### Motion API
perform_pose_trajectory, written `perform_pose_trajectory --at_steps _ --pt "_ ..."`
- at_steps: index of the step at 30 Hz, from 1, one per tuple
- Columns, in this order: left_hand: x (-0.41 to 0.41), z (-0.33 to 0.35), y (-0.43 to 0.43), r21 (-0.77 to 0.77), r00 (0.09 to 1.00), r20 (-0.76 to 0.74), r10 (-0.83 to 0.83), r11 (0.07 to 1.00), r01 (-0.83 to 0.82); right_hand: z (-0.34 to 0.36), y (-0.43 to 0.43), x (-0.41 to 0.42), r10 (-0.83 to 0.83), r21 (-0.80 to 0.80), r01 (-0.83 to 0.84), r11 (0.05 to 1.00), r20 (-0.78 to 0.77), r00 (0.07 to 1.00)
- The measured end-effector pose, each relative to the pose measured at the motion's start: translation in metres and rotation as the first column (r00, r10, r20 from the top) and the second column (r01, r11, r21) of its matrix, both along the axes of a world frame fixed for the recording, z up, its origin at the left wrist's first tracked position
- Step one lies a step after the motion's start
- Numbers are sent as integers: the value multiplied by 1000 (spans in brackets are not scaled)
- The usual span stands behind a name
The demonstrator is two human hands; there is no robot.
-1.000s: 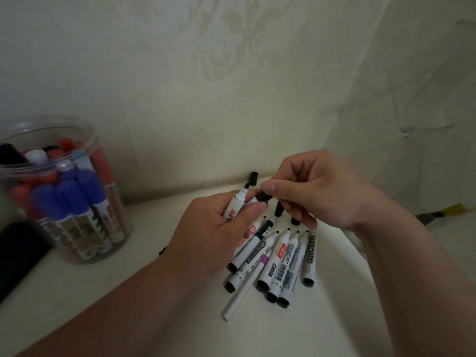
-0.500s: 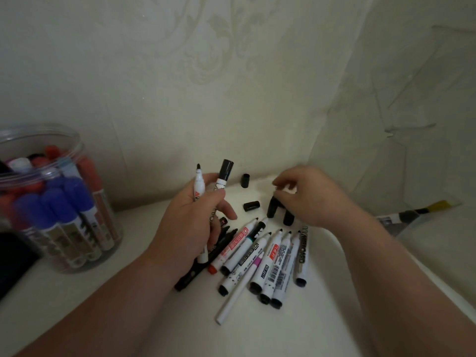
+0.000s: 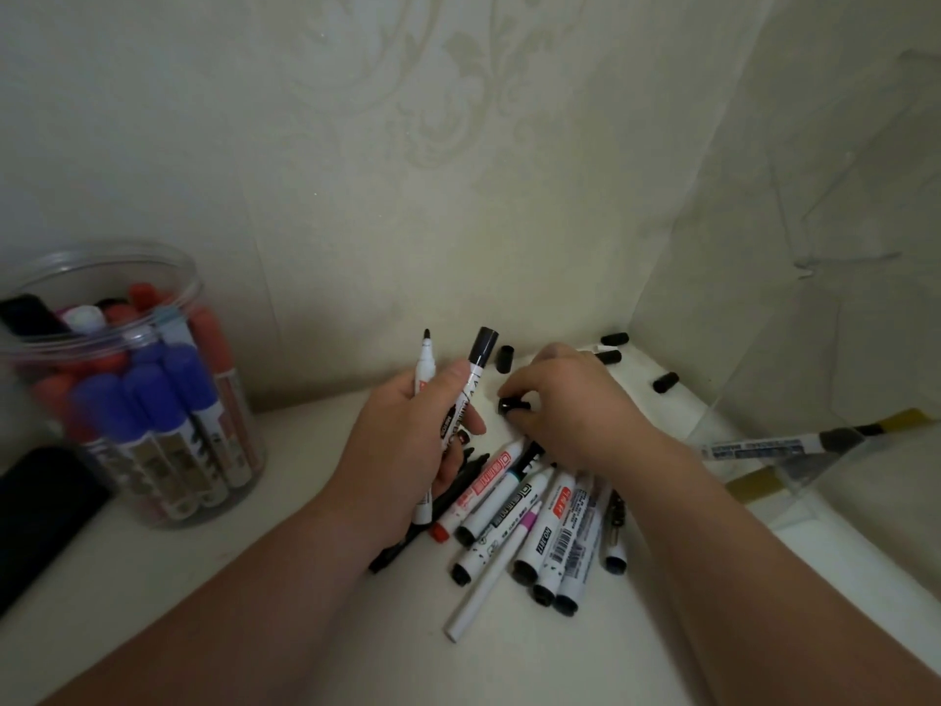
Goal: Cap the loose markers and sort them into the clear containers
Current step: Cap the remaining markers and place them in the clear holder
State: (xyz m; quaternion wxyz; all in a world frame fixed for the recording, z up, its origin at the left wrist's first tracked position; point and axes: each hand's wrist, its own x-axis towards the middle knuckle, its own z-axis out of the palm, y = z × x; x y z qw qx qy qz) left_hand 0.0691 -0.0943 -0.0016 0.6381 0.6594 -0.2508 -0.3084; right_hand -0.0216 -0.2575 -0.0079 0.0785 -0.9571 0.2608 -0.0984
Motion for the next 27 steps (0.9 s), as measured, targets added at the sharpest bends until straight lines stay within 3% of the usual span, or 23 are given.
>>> perform_pose_trajectory --at_steps 3,6,8,10,12,14,18,24,27 --pt "4 1 0 12 999 -36 -27 1000 27 5 -2 -5 -61 141 14 990 333 941" --pt "3 2 2 21 999 2 -43 999 43 24 -2 -7 -240 369 -7 929 619 748" --pt "0 2 3 16 990 125 -60 998 58 40 3 -8 -382 537 -109 836 713 588" --pt "-4 1 4 15 955 279 -98 995 98 56 13 -11 -429 622 -295 725 744 513" --pt "-5 -2 3 1 919 374 -123 991 133 68 21 -15 -391 640 -481 599 758 522" --pt "-4 -3 3 -33 902 417 -109 990 135 73 28 -17 -313 642 -543 541 753 579" --pt "-3 -3 3 -48 867 497 -35 997 68 73 37 -14 -247 629 -459 627 719 649" --pt "-3 -1 4 -40 837 546 -26 998 57 76 36 -17 -254 567 -402 719 753 607" --pt "-4 1 4 -49 833 554 -20 997 57 73 37 -16 -192 583 -361 728 679 708"
